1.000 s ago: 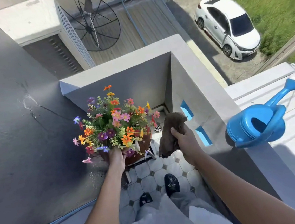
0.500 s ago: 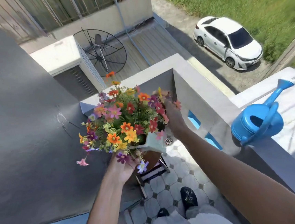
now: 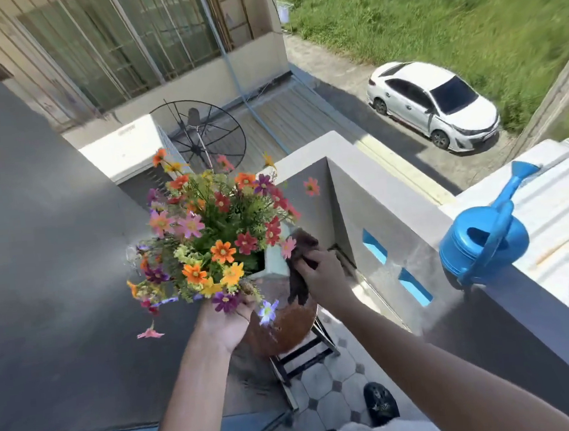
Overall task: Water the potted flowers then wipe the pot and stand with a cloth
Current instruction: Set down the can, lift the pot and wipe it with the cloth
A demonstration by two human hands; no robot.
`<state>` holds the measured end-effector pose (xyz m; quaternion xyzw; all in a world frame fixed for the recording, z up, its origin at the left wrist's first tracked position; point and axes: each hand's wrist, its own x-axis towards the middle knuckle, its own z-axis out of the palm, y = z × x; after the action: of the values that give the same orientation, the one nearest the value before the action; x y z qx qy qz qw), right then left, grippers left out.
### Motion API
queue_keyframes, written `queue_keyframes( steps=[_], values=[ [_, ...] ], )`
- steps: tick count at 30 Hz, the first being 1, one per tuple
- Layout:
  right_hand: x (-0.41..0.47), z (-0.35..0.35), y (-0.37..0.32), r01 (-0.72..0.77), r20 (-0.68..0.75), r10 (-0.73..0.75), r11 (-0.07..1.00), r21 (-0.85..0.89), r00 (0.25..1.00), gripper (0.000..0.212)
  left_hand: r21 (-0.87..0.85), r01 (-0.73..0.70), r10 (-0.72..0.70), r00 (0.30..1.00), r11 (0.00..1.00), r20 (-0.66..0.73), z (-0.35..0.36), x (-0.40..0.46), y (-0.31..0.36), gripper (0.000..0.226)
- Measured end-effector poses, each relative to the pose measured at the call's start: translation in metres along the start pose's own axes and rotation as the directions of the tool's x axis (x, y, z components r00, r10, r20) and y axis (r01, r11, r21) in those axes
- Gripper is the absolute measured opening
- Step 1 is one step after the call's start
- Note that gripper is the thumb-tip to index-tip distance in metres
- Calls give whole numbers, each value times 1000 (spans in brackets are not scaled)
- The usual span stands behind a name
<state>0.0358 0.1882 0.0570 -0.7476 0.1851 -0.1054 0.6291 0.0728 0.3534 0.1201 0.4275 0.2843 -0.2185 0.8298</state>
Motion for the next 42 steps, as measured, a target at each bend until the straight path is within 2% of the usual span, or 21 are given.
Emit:
queue_keyframes(
  steps=[3, 6, 8, 10, 12, 14, 17, 19, 21, 23, 25, 27, 29, 31, 35, 39, 42],
  values=[
    [9, -4, -15, -9, -9, 9, 1000, 9, 1000, 25, 58, -18, 18, 1000, 998, -5, 6, -5, 1, 32],
    [8, -7, -49, 108, 11, -109, 994, 27, 994, 39, 99, -18, 15, 1000, 995, 25, 12, -7, 0, 32],
    [9, -9, -68, 197, 44, -203, 974, 114, 978, 49, 96, -10, 7, 999, 995, 34, 13, -7, 0, 30],
    [18, -10, -75, 275, 10, -277, 956, 105, 961, 43, 100, -18, 14, 999, 995, 38, 9, -2, -1, 33],
    [39, -11, -69, 317, -25, -317, 948, 24, 948, 22, 110, -21, 16, 999, 994, 43, 9, -3, -1, 32],
    [60, -18, -56, 273, -46, -276, 960, -66, 960, 19, 61, -15, 11, 998, 998, 63, 10, -6, 0, 33],
    [77, -27, -37, 131, -124, -151, 979, -154, 981, 22, 50, -49, 45, 995, 998, 84, 14, -11, 3, 36],
    [79, -31, -43, 104, -98, -121, 981, -164, 988, 25, 80, -49, 41, 994, 996, 103, 16, -13, 4, 40],
    [71, -37, -67, 167, -26, -170, 982, -93, 985, 30, 119, -36, 20, 991, 992, 131, 21, -13, 1, 35],
    [63, -41, -87, 297, 37, -297, 955, 8, 954, 26, 144, -43, 22, 989, 989, 145, 28, -13, -1, 33],
    [58, -37, -91, 393, 32, -394, 919, 30, 919, 18, 124, -69, 51, 988, 990, 144, 34, -11, -1, 44],
    [47, -28, -83, 372, 12, -372, 928, 29, 928, 20, 90, -93, 78, 985, 992, 151, 41, -8, 5, 52],
    [29, -21, -67, 358, 22, -358, 934, 15, 933, 37, 65, -90, 81, 988, 994, 134, 44, -5, 11, 40],
    [13, -22, -48, 328, 52, -327, 945, -11, 944, 46, 58, -81, 73, 990, 995, 124, 43, -4, 13, 39],
    [18, -29, -26, 158, 18, -157, 985, -68, 987, 36, 45, -15, 9, 991, 999, 133, 34, -5, 6, 32],
    [27, -24, -48, 160, -32, -160, 987, -10, 987, 46, 32, 5, -9, 993, 999, 117, 34, -4, -4, 23],
    [38, -19, -61, 150, -50, -149, 989, 18, 988, 30, 97, -25, 14, 994, 995, 112, 39, -6, -10, 25]
  ],
)
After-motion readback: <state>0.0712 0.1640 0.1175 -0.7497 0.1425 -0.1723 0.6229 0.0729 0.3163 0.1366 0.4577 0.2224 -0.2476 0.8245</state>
